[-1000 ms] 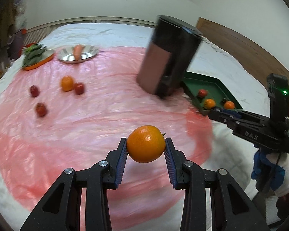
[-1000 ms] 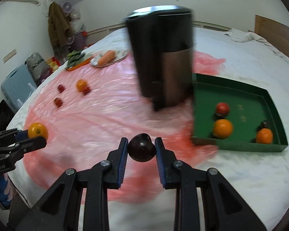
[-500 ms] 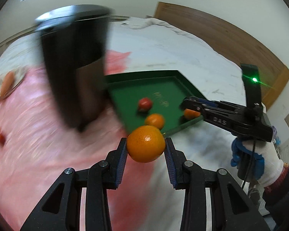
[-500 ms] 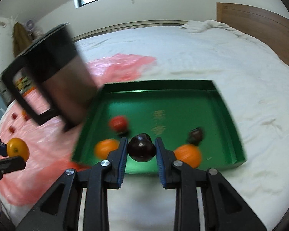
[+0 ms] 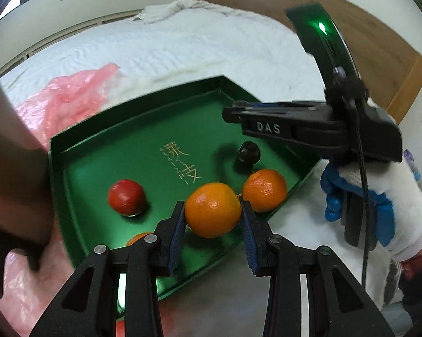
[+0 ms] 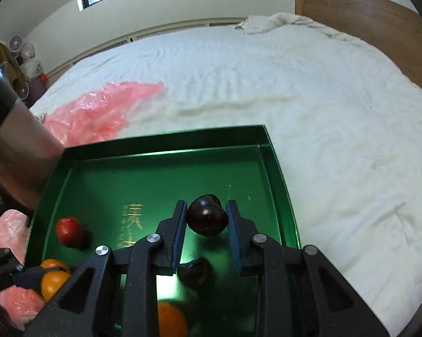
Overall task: Organize fruits
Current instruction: 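Open both grippers to release the plum and orange into the tray, then withdraw both grippers from the tray back over the pink sheet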
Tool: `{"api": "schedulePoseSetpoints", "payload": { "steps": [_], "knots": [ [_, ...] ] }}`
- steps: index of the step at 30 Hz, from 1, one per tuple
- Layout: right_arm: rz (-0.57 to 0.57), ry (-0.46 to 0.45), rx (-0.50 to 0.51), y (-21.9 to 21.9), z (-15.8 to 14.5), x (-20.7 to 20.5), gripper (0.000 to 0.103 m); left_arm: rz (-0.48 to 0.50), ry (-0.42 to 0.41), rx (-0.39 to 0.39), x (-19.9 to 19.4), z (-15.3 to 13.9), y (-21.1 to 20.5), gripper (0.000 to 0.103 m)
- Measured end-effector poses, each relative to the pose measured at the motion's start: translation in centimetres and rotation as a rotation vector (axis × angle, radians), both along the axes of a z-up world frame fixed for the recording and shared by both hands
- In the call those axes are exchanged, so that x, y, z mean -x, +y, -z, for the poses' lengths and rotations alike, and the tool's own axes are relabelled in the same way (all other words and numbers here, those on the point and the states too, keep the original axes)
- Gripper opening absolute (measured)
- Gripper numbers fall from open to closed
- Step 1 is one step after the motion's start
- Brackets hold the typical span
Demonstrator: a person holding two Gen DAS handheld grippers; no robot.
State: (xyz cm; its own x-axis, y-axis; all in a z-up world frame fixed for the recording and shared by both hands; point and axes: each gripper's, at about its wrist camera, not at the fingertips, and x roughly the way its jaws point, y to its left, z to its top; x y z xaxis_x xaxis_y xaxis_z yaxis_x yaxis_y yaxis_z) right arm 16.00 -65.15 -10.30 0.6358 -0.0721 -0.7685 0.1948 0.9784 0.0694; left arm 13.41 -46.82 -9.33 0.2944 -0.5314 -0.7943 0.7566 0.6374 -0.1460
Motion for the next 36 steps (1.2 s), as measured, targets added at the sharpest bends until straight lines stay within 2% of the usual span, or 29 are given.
{"api": "schedulePoseSetpoints", "payload": {
  "steps": [5, 15, 16, 17, 18, 19, 20, 25, 32, 34, 36],
  "knots": [
    [-0.008, 0.035, 0.003, -0.3, 1.5, -0.8, 0.026, -0.001, 0.002, -0.049, -0.6, 2.0, -1.2, 0.033],
    [0.001, 0.045, 0.006, -0.1, 2.5, -1.0, 0.026, -0.017, -0.021, -0.065, -0.6, 2.2, -1.4, 0.033],
    [0.003, 0.048, 0.01, -0.1, 2.5, -1.0, 0.033, -0.026, -0.015, -0.059, -0.7, 2.1, -1.3, 0.034],
    [0.006, 0.05, 0.014, 0.0, 2.5, -1.0, 0.044, -0.03, -0.012, -0.058, -0.8, 2.0, -1.2, 0.034],
    [0.008, 0.049, 0.017, 0.0, 2.4, -1.0, 0.068, -0.032, -0.014, -0.061, -1.0, 2.0, -1.3, 0.036],
    [0.012, 0.043, 0.019, 0.1, 2.2, -0.9, 0.078, -0.039, -0.029, -0.065, -0.9, 1.7, -1.1, 0.045],
    [0.014, 0.039, 0.021, 0.1, 2.0, -0.8, 0.079, -0.045, -0.039, -0.06, -0.9, 1.4, -0.9, 0.05],
    [0.019, 0.018, 0.041, 0.4, 0.2, 0.2, 0.085, -0.062, -0.063, -0.028, -0.3, -0.4, 0.3, 0.054],
    [0.02, -0.032, 0.061, 1.8, -3.0, 3.2, 0.085, -0.077, -0.097, 0.015, 2.1, -2.7, 3.4, 0.055],
    [0.017, -0.049, 0.064, 2.7, -3.8, 4.3, 0.092, -0.076, -0.103, 0.023, 2.9, -3.2, 4.5, 0.055],
    [0.012, -0.067, 0.06, 3.7, -4.6, 5.4, 0.094, -0.088, -0.103, 0.035, 3.7, -3.8, 5.9, 0.055]
  ]
}}
